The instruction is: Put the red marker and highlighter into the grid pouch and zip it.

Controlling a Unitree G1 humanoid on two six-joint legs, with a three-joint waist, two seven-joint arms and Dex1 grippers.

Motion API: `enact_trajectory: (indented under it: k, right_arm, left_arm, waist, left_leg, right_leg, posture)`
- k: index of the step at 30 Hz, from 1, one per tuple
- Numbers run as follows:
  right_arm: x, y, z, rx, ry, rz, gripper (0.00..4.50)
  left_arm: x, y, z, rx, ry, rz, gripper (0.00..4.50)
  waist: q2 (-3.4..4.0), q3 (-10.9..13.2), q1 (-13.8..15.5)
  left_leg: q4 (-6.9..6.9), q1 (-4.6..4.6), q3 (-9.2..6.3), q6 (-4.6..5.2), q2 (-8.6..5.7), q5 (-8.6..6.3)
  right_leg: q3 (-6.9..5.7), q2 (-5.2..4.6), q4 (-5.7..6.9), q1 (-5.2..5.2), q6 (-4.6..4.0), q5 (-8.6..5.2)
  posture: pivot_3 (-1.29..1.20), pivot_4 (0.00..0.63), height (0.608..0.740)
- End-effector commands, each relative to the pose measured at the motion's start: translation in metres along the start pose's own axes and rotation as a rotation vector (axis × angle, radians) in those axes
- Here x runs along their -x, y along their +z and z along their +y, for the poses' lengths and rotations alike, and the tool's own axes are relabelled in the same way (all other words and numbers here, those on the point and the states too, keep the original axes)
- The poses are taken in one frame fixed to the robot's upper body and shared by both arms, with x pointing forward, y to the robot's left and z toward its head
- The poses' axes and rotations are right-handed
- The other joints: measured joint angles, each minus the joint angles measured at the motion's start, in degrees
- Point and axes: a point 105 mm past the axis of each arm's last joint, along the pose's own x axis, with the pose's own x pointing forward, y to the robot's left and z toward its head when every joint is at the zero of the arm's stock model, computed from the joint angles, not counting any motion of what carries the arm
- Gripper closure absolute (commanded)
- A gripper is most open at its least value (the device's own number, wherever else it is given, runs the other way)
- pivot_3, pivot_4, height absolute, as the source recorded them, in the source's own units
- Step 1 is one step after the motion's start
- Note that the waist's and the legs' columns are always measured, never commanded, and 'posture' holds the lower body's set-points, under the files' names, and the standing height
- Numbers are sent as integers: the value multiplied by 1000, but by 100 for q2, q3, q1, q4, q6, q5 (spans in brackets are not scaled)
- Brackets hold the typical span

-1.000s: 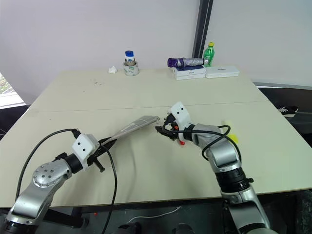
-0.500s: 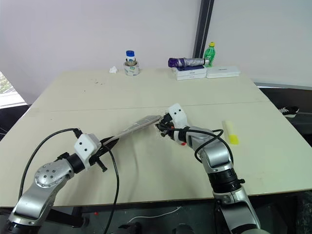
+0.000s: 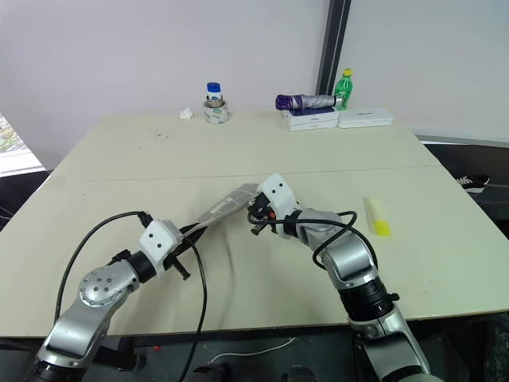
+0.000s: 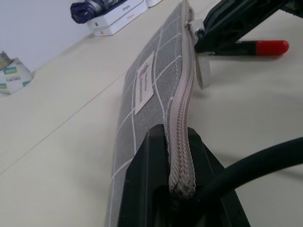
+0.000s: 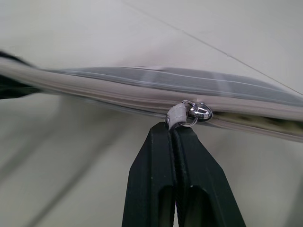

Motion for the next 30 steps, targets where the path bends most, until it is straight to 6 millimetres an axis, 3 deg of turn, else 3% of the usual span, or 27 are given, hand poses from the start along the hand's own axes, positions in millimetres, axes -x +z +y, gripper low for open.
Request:
enact_trajectory:
  k: [1, 9, 17, 20, 24, 26, 30]
  right_arm:
    - [3, 20, 32, 83, 139, -60, 4443]
    - [11, 28, 69, 139, 313, -86, 4443]
    - [12, 31, 59, 128, 272, -91, 4443]
    - [19, 33, 41, 115, 208, -93, 3600]
    - [37, 30, -2, 73, 36, -73, 1662]
    - [45, 22, -18, 38, -38, -40, 1662]
    - [60, -15, -58, -49, -271, 91, 1662]
  left_arm:
    - [-8, 13, -4, -8, 1, -40, 4500]
    - [-20, 16, -11, 4, -5, -47, 4500]
    - [-25, 17, -5, 20, 53, -51, 4500]
    - [-26, 16, 9, 22, 145, -48, 4500]
    - [-27, 16, 20, 8, 223, -47, 4500]
    - [-27, 17, 20, 7, 228, -52, 4500]
    - [-24, 12, 17, -56, 186, -46, 4500]
  waist:
    - [-1, 0, 1]
    - [-1, 0, 9]
    - [-1, 0, 15]
    - [-2, -1, 23]
    - [-4, 0, 58]
    - [-4, 0, 90]
    - [-4, 0, 127]
  left_leg:
    - [0, 0, 0, 0, 0, 0]
    - [2, 0, -1, 0, -1, 0]
    - [2, 0, -2, 0, -1, 0]
    - [3, 0, -2, 0, -2, 0]
    - [7, -1, -1, 0, -5, 0]
    - [6, 0, -1, 0, -8, 0]
    - [0, 0, 1, 0, -5, 0]
  right_leg:
    - [0, 0, 0, 0, 0, 0]
    - [-1, 0, -1, 2, 0, 0]
    - [-1, 0, -1, 1, 0, 0]
    - [-2, 0, -1, 2, 0, 0]
    - [-2, -1, -2, 5, 1, 0]
    - [-2, -2, -3, 5, 1, 0]
    - [-2, 4, -3, 1, 0, 0]
  posture:
    - [0, 150, 737]
    - [0, 150, 737]
    - [0, 150, 737]
    - [0, 150, 737]
    - [0, 150, 737]
    - [0, 150, 737]
    - [0, 150, 737]
